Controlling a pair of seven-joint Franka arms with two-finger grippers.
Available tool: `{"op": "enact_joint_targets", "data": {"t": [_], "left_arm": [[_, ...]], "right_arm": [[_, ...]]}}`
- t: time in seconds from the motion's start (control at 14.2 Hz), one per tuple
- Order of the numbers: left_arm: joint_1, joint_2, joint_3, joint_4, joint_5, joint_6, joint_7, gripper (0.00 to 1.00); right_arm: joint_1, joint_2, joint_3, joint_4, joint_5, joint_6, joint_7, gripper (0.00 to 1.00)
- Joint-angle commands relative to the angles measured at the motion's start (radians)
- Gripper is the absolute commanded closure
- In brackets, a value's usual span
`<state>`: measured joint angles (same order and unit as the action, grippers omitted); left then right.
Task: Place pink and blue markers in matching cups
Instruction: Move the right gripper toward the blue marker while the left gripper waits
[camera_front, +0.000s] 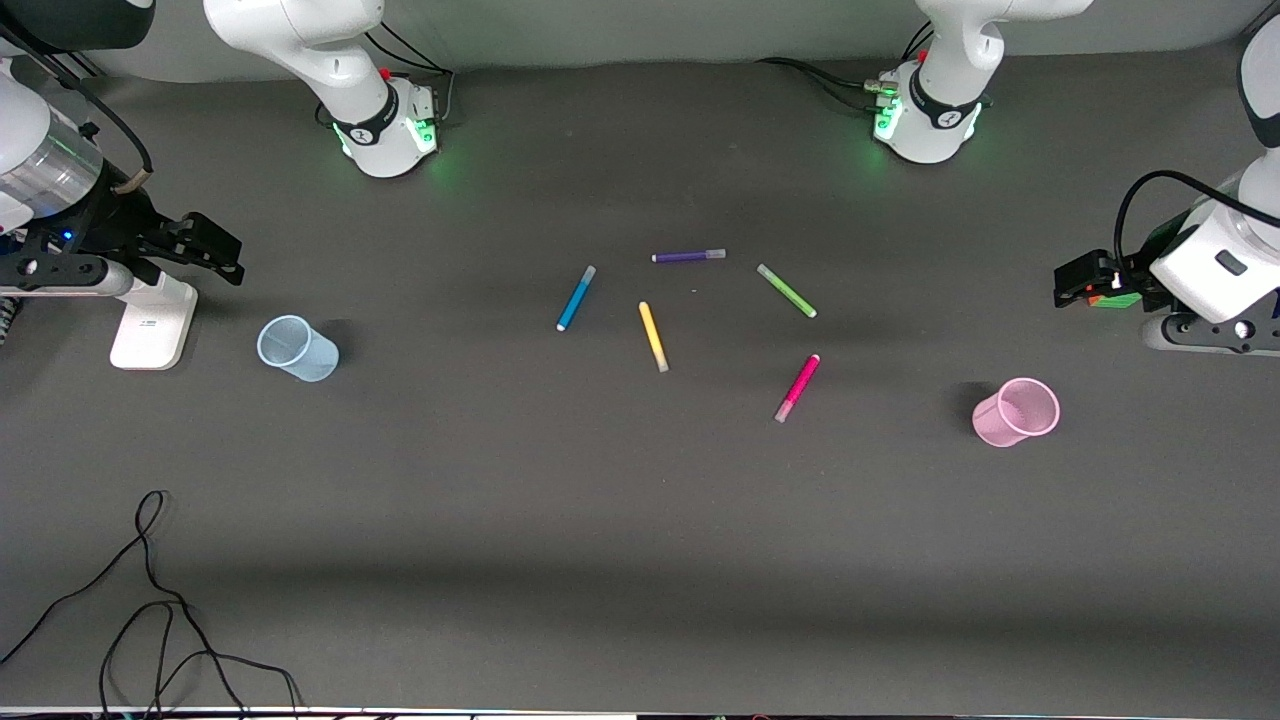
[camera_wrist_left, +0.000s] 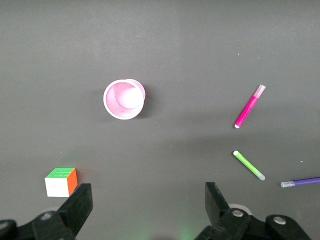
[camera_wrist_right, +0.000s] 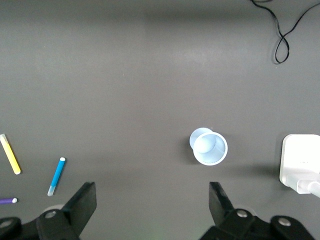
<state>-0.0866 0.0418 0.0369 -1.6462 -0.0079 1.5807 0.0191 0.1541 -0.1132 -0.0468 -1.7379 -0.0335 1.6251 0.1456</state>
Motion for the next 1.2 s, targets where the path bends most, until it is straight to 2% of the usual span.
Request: {"op": "enact_joint_targets", "data": {"t": [0.0, 0.28, 0.56, 0.63, 0.7, 0.92, 1.13], "left_arm": [[-0.016, -0.003, 0.015, 0.003, 0.016, 0.005, -0.002, 0.00], [-0.018, -0.003, 0.015, 0.003, 0.017, 0.004, -0.007, 0.00], [-0.018, -0.003, 0.012, 0.002, 0.017, 0.005, -0.011, 0.00], [-0.018, -0.005, 0.012, 0.002, 0.017, 0.004, -0.011, 0.00], [-0.018, -0.003, 0.012, 0.002, 0.017, 0.002, -0.011, 0.00], [-0.010, -0.005, 0.009, 0.002, 0.016, 0.004, -0.008, 0.00], [0.036, -0.003, -0.055, 0.002, 0.014, 0.002, -0.013, 0.00]], "right_arm": [[-0.005, 0.006, 0.001, 0.017, -0.006, -0.027, -0.009, 0.00], [0.012, 0.049, 0.007, 0.017, -0.002, -0.027, -0.004, 0.00], [0.019, 0.131, 0.030, 0.018, 0.049, -0.024, 0.000, 0.00], [0.019, 0.162, 0.034, 0.020, 0.090, -0.021, 0.003, 0.00], [0.021, 0.190, 0.035, 0.020, 0.137, -0.019, 0.035, 0.00], [0.096, 0.283, 0.054, 0.017, 0.159, -0.016, 0.240, 0.00], [0.165, 0.392, 0.096, 0.018, 0.171, -0.014, 0.466, 0.00]]}}
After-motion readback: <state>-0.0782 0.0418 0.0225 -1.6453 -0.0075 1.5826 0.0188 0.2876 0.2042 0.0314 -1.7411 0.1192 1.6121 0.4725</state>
